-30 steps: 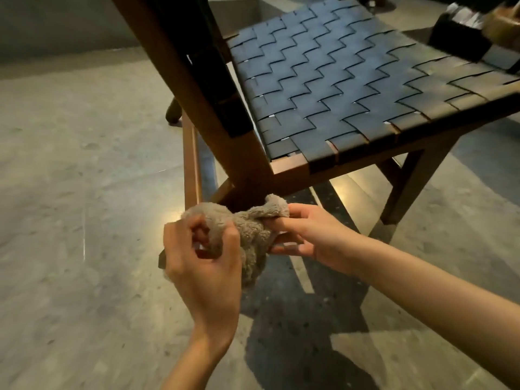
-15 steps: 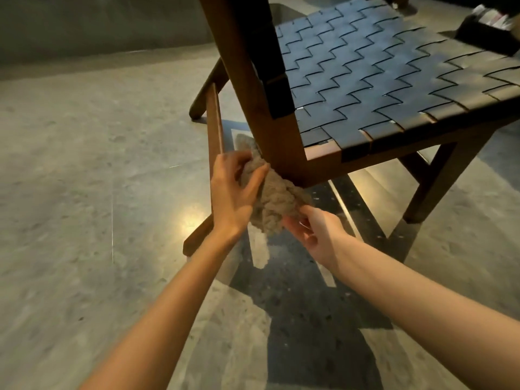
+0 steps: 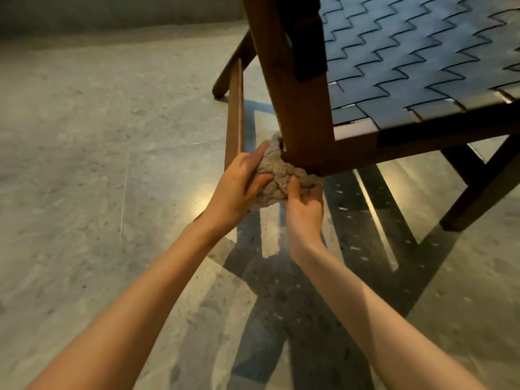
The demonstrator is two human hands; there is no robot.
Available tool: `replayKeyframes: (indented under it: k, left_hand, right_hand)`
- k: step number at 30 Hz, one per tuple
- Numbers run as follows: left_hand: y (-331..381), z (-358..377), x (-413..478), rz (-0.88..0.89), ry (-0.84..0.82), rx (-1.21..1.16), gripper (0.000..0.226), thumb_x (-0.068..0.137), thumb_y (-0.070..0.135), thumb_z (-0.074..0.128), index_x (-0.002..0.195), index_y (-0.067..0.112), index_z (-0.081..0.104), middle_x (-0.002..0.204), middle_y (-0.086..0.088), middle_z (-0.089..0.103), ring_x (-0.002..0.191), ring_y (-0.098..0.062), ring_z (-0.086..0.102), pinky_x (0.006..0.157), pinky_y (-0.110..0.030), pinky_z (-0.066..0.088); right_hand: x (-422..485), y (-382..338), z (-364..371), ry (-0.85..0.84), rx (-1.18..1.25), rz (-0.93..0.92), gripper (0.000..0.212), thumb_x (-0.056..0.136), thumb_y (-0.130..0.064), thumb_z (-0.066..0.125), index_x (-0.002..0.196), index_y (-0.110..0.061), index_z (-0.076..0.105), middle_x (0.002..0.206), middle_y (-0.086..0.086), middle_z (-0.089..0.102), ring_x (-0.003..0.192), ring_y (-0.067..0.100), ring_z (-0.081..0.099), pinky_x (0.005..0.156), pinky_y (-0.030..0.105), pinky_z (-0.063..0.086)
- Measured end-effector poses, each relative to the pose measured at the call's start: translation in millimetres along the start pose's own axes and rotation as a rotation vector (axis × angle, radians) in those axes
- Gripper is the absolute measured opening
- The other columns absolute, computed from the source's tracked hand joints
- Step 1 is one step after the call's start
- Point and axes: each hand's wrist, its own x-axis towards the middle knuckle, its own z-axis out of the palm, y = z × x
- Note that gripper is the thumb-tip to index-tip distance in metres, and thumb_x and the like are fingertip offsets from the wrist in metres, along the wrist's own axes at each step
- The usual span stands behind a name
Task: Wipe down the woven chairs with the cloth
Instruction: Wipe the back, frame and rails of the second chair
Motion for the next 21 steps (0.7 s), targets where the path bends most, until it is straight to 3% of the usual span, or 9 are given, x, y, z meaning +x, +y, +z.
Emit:
replayKeyframes:
  k: [3,5,8,11,12,14,17,21]
  left_hand:
    - [-23,2,-18,0.008,0.055,0.115,0.05,0.098,0.023,0.045,0.146,0.02,0.028,0.121,-0.005,0.043,0.108,-0.006,0.037,0.091,-0.003,0.033]
    - [-37,1,-32,-0.028,0.067,0.12,0.049,0.098,0.02,0.045,0.142,0.029,0.025,0.123,-0.007,0.04,0.112,-0.009,0.036,0.092,-0.001,0.029]
    - [-53,2,-44,-0.072,0.106,0.159,0.049,0.098,0.015,0.046,0.141,0.029,0.029,0.119,-0.007,0.037,0.11,-0.009,0.034,0.089,0.002,0.026]
    - [-65,0,-57,-0.073,0.13,0.223,0.053,0.095,0.008,0.05,0.142,0.024,0.031,0.111,-0.002,0.036,0.098,-0.002,0.034,0.083,0.002,0.027]
    - [-71,-1,-63,-0.098,0.123,0.232,0.054,0.095,0.006,0.05,0.142,0.025,0.031,0.107,-0.002,0.037,0.093,-0.001,0.034,0.081,0.001,0.028]
    - [-85,-5,-72,-0.2,0.084,0.234,0.052,0.096,0.009,0.048,0.14,0.029,0.029,0.102,-0.002,0.038,0.087,-0.004,0.035,0.076,-0.002,0.03]
    - [-106,-12,-81,-0.351,-0.033,0.274,0.05,0.097,0.013,0.047,0.144,0.022,0.031,0.103,-0.001,0.038,0.092,-0.011,0.037,0.076,-0.009,0.028]
    - [-122,-22,-83,-0.472,-0.186,0.307,0.049,0.098,0.012,0.044,0.146,0.016,0.032,0.117,-0.012,0.05,0.11,-0.025,0.045,0.093,-0.029,0.034]
  right_hand:
    - [2,25,10,-0.127,-0.075,-0.024,0.029,0.099,-0.03,0.046,0.127,-0.036,0.039,0.111,-0.02,0.05,0.104,0.002,0.051,0.091,0.021,0.038]
    - [3,38,17,-0.173,-0.175,-0.032,0.032,0.1,-0.028,0.044,0.132,-0.025,0.043,0.115,-0.011,0.053,0.109,0.009,0.051,0.086,0.016,0.036]
    - [5,61,25,-0.233,-0.246,-0.067,0.031,0.101,-0.023,0.042,0.13,-0.014,0.048,0.124,0.001,0.058,0.114,0.015,0.052,0.079,0.01,0.033]
    - [5,77,31,-0.341,-0.223,0.024,0.02,0.102,-0.021,0.041,0.119,-0.023,0.051,0.124,0.001,0.059,0.12,0.021,0.052,0.094,0.024,0.038]
    - [6,82,34,-0.393,-0.21,0.071,0.018,0.102,-0.021,0.041,0.116,-0.026,0.051,0.124,0.001,0.058,0.121,0.023,0.051,0.1,0.031,0.039]
    - [8,90,42,-0.498,-0.309,0.185,0.029,0.102,-0.026,0.04,0.13,-0.022,0.046,0.131,0.003,0.053,0.126,0.025,0.048,0.102,0.032,0.038]
    - [9,103,58,-0.581,-0.545,0.362,0.051,0.102,-0.039,0.034,0.145,-0.012,0.031,0.144,0.008,0.042,0.133,0.027,0.039,0.11,0.036,0.032]
    - [9,107,75,-0.563,-0.586,0.355,0.048,0.102,-0.033,0.039,0.144,-0.01,0.034,0.142,0.01,0.046,0.132,0.028,0.041,0.109,0.035,0.033]
